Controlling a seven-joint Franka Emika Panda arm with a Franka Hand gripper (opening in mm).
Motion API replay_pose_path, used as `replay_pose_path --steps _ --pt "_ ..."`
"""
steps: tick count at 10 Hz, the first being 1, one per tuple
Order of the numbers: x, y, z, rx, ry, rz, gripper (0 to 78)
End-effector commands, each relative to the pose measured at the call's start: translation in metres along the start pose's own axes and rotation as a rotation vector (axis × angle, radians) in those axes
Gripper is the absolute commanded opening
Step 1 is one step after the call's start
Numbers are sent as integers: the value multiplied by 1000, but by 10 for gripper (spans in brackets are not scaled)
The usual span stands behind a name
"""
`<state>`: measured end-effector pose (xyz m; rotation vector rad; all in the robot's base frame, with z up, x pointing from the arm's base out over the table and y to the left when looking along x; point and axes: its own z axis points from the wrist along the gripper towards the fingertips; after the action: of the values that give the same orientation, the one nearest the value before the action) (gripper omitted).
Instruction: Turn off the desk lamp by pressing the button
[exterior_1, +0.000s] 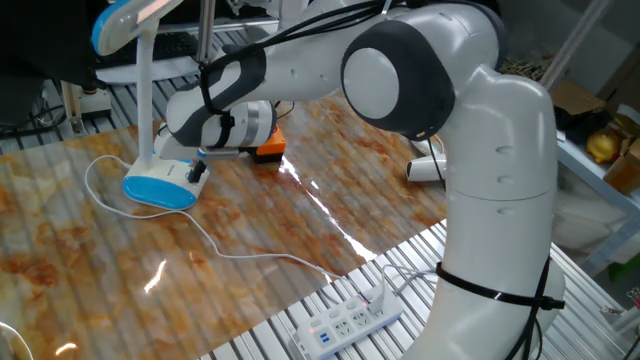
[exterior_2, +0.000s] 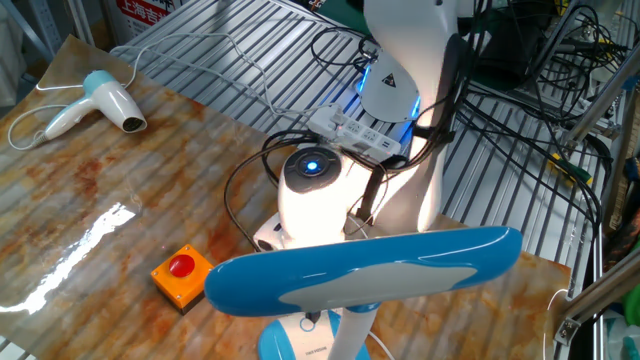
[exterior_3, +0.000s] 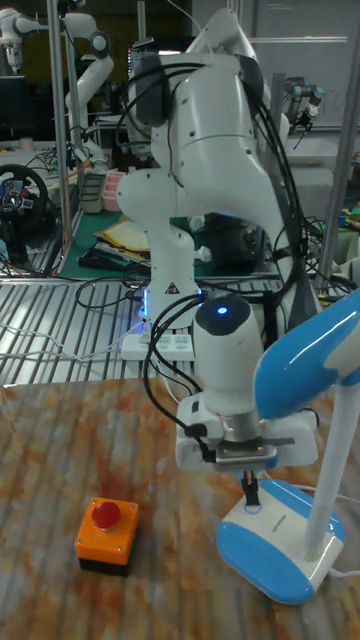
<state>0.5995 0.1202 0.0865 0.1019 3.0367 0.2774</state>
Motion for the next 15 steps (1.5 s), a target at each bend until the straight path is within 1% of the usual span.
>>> replay_pose_path --steps 1,3,4,5,7,8,9,12,14,15 --pt "4 1 5 4 16 4 0" --pt "3 1 5 3 11 5 0" --pt "1 1 3 2 8 5 0" --pt "-3 1 1 3 12 3 0" --pt "-6 1 0 3 25 1 0" --pt "-6 1 2 5 42 2 0" --pt "-7 1 5 5 49 2 0" --pt "-7 1 11 6 61 3 0" --pt "-7 1 13 7 80 7 0" --pt "-7 1 14 7 82 6 0"
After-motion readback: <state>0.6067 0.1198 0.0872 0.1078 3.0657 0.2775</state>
